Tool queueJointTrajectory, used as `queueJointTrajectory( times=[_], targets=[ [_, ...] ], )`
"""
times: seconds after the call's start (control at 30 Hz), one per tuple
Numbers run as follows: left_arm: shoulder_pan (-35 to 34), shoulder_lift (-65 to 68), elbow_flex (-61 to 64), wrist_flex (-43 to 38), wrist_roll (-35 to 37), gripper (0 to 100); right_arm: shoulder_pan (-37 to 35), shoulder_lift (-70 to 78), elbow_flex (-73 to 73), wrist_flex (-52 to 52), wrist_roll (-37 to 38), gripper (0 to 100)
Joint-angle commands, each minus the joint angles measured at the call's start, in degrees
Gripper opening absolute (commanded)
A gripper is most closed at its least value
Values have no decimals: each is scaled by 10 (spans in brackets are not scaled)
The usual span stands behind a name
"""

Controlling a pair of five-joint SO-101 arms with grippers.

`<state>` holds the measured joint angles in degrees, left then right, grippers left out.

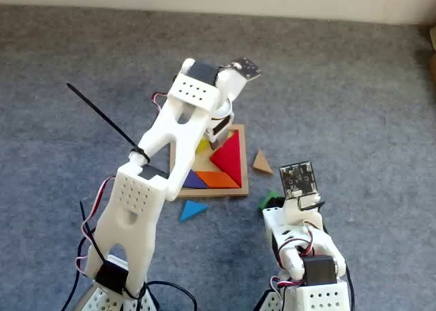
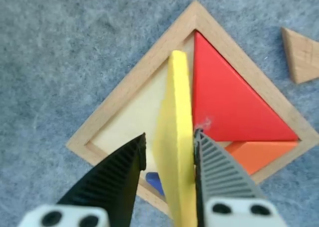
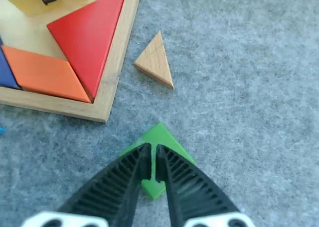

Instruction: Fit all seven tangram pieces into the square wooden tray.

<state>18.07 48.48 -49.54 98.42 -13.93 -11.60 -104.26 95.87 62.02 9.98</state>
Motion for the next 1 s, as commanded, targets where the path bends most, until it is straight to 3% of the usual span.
queueJointTrajectory(
  times=[0.0, 0.97],
  targets=[
    [-15, -6, -28, 1, 4, 168, 6, -3, 87, 2, 4, 29],
    [-85, -10, -29, -1, 4, 172, 6, -3, 87, 2, 3, 29]
  ],
)
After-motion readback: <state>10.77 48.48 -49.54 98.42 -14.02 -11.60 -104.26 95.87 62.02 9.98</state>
